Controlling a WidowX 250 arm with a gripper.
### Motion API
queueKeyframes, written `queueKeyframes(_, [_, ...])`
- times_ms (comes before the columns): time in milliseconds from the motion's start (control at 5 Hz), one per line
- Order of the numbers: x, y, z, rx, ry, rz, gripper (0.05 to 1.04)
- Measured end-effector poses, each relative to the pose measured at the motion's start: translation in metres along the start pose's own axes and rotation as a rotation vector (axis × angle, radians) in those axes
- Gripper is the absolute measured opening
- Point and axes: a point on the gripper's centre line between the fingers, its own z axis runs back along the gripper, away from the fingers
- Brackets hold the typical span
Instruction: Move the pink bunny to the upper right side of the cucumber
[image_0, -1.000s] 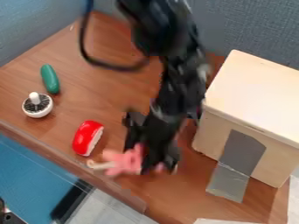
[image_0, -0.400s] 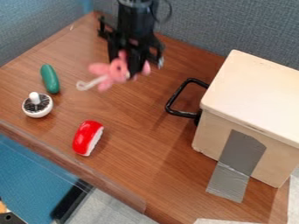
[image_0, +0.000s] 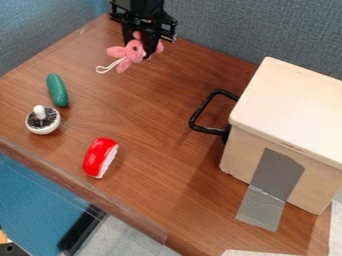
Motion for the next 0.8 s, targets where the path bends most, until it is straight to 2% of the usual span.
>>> queueKeyframes(200, [0.020, 0.016, -0.026, 0.004, 0.005, 0.047, 0.363])
queueKeyframes(400, [0.028, 0.029, -0.055, 0.014, 0.038, 0.071, 0.406])
queueKeyframes(600, [0.026, 0.035, -0.058, 0.045, 0.045, 0.106, 0.714])
queueKeyframes(800, [0.012, 0.042, -0.062, 0.025, 0.098, 0.162, 0.977])
